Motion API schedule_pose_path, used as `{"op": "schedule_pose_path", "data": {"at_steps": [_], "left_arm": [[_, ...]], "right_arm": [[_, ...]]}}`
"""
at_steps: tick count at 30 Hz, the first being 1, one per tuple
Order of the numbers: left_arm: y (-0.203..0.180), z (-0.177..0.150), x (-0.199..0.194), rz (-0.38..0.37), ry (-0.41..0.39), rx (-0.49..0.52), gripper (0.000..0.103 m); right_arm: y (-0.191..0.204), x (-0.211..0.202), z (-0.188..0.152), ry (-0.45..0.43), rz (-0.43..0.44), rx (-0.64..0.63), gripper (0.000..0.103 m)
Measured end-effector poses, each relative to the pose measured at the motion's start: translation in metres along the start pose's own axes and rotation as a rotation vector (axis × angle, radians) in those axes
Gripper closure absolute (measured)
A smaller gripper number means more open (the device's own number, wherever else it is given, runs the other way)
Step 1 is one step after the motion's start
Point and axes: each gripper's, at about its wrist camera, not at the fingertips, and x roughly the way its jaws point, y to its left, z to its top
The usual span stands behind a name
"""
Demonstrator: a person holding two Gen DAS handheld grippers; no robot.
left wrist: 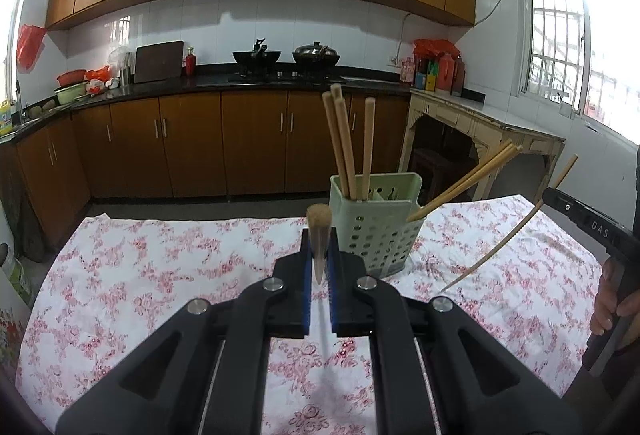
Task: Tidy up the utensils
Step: 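Lift the left tool's chopstick toward the green holder while the right tool carries its chopstick, then lower the left tool's chopstick into the green holder while the right tool inserts its chopstick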
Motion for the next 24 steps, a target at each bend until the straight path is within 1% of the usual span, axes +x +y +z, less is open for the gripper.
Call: {"op": "schedule_pose_path", "data": {"at_steps": [5,10,15,18,21,24], "left_arm": [[-0.006,0.011,-0.008,-0.015,-0.004,-0.001,0.095],[-0.018,0.035,-0.026,-0.082,-0.023,0.007,0.095],[-0.039,0.064,-0.045,-0.136,-0.064,0.050,0.095],[-0.052,0.083,-0.052,-0.128,-0.104,0.083,0.095],[-0.063,0.103,-0.050,-0.116,-0.125,0.107,0.095],[-0.070,0.120,-0.040,-0.098,-0.113,0.130,0.095]], "right_arm": [[0.005,-0.007,0.014,0.012,0.027,0.012,0.096],[0.011,-0.025,0.043,-0.002,0.089,0.025,0.096],[0.019,-0.043,0.077,-0.052,0.155,0.035,0.096],[0.026,-0.047,0.091,-0.099,0.160,0.022,0.096],[0.033,-0.044,0.103,-0.134,0.159,0.012,0.096],[0.041,-0.030,0.111,-0.146,0.149,-0.004,0.096]]}}
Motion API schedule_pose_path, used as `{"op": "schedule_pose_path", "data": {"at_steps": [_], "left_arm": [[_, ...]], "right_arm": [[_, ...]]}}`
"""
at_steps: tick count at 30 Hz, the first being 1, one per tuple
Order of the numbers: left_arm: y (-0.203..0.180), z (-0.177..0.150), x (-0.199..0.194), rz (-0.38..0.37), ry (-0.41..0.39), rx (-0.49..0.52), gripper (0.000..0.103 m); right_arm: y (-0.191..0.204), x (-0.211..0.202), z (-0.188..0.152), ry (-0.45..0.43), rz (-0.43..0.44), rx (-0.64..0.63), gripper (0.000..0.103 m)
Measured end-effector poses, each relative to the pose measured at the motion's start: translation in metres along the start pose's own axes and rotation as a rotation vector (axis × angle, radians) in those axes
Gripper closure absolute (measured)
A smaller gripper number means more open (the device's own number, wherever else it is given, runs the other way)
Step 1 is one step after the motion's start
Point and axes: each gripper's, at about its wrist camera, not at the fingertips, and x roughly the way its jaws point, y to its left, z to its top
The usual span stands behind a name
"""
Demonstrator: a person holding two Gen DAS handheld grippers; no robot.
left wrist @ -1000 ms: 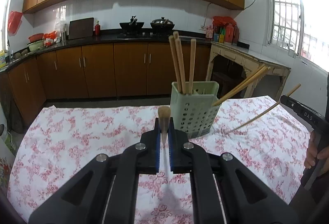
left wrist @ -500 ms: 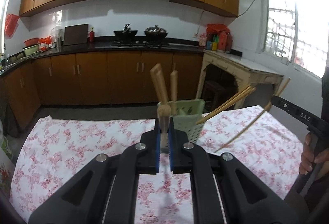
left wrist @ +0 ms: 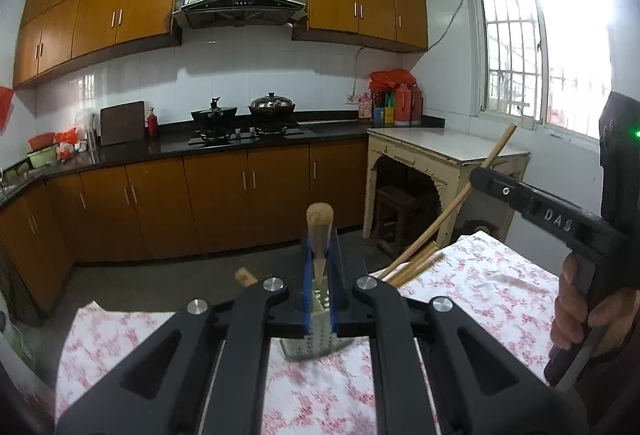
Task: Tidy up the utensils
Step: 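Lower the left tool's chopstick into the green holder while the right tool inserts its chopstick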
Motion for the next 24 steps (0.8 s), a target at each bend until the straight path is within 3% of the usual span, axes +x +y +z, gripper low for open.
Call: {"op": "schedule_pose_path", "data": {"at_steps": [9,24], "left_arm": [[0.007,0.010,0.039,0.033,0.100,-0.003,0.095],[0.029,-0.007,0.100,0.060,0.233,-0.033,0.095]], "right_arm": [[0.006,0.054,-0.011,0.054,-0.042,-0.045,0.096],[-0.010,0.103,-0.044,0.215,-0.061,0.021,0.096]]}}
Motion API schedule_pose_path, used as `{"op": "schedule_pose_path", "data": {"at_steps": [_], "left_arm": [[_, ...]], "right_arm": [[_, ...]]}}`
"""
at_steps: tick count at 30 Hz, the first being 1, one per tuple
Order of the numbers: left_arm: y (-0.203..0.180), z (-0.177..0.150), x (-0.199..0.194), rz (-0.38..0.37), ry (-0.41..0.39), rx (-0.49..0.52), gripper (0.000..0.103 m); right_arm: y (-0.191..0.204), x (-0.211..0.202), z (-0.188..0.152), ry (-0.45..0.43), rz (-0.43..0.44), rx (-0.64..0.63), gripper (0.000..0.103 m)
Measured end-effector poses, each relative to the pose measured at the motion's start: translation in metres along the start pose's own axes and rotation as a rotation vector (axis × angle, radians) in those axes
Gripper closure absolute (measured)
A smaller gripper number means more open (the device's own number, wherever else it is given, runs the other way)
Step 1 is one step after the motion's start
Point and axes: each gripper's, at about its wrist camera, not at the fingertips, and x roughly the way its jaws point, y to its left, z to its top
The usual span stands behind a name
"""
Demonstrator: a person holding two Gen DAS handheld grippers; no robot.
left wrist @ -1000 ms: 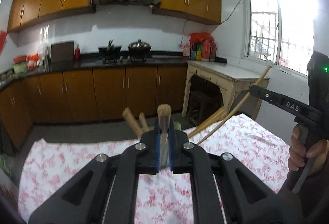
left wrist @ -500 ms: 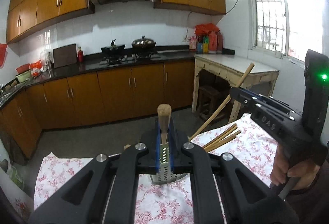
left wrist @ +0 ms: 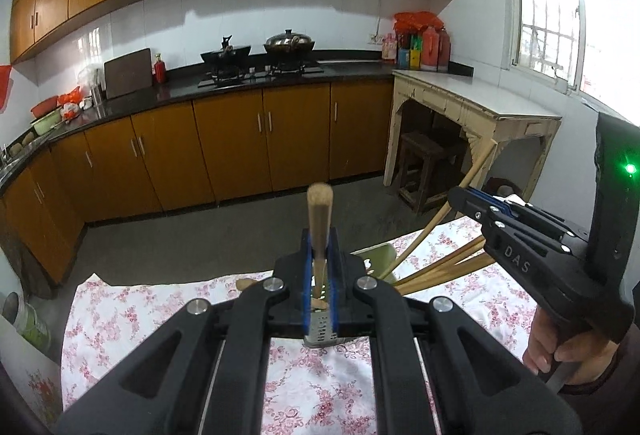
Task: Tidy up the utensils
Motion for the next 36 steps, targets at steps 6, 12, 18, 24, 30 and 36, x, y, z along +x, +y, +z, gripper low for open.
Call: {"op": "schedule_pose_path", "data": {"at_steps": [6,12,18,24,30,36], "left_arm": [[0.003,-0.001,0.002,0.002,-0.013,-0.013,0.092],[0.013,-0.002,-0.015,0.013,-0.046,-0.056,0.081],[0.021,-0.009,-0.053,0.020,-0.113,-0.096,0.064],[0.024,-0.038,-0.105,0.018,-0.187,-0.130,0.042],[0.016,-0.100,-0.146,0.034,-0.213,-0.140,0.026],[0.005,-0.164,-0.182,0.085,-0.258,-0.138,0.010]], "right_arm": [[-0.002,0.004,-0.001,0.032,0.006,0.012,0.092],[-0.003,-0.010,0.003,0.005,-0.011,0.026,0.074],[0.004,-0.044,0.011,-0.064,-0.009,0.006,0.070],[0.015,-0.105,0.001,-0.155,0.023,-0.019,0.045],[0.020,-0.156,-0.043,-0.190,0.044,-0.041,0.020],[0.022,-0.191,-0.103,-0.188,0.033,-0.080,0.004]]}}
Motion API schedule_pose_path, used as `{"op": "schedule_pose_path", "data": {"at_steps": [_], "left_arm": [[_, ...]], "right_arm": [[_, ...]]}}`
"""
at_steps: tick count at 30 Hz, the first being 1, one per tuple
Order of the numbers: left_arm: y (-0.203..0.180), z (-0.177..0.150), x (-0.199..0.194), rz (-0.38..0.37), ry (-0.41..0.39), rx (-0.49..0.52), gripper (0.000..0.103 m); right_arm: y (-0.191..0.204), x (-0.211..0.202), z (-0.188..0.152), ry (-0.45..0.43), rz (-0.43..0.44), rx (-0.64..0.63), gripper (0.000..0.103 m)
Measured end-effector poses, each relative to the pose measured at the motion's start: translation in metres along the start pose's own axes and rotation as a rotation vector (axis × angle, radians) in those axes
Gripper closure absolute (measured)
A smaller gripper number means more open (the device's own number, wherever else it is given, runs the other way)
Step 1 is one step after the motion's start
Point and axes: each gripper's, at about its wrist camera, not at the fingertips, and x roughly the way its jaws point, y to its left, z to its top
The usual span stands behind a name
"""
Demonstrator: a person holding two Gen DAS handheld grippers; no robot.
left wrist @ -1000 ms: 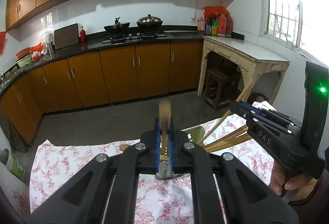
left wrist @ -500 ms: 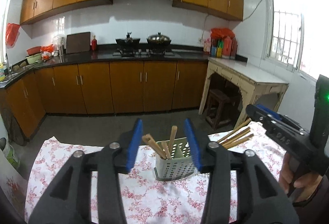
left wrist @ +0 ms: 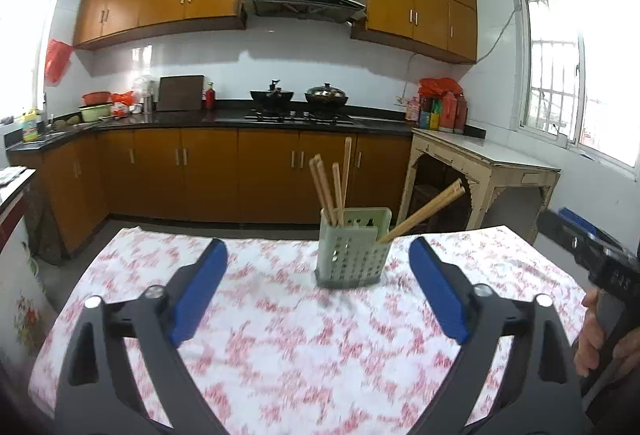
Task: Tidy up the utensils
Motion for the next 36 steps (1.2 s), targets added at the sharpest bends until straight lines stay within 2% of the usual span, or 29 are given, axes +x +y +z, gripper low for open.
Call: {"op": "schedule_pose_path", "data": {"at_steps": [7,10,15,25,36], "left_arm": [[-0.005,-0.061,-0.042,0.049,-0.015,0.029,0.004],[-0.008,-0.087,-0.054,0.076,-0.006,0.047,0.004],[-0.005,-0.121,-0.062,0.093,0.044,0.012,0.004],[-0.016,-0.149,-0.065,0.097,0.089,-0.003,0.004],[-0.023,-0.157,-0.073,0.096,0.076,0.011,0.004]], "right_arm": [[0.014,-0.031,-0.064,0.004,-0.033,-0.095,0.002],[0.009,-0.037,-0.085,0.030,-0.035,-0.052,0.002],[0.001,-0.047,-0.110,0.059,-0.056,0.004,0.002],[0.013,-0.066,-0.139,0.076,-0.048,-0.031,0.002],[0.011,-0.072,-0.148,0.082,-0.049,-0.014,0.002]]}}
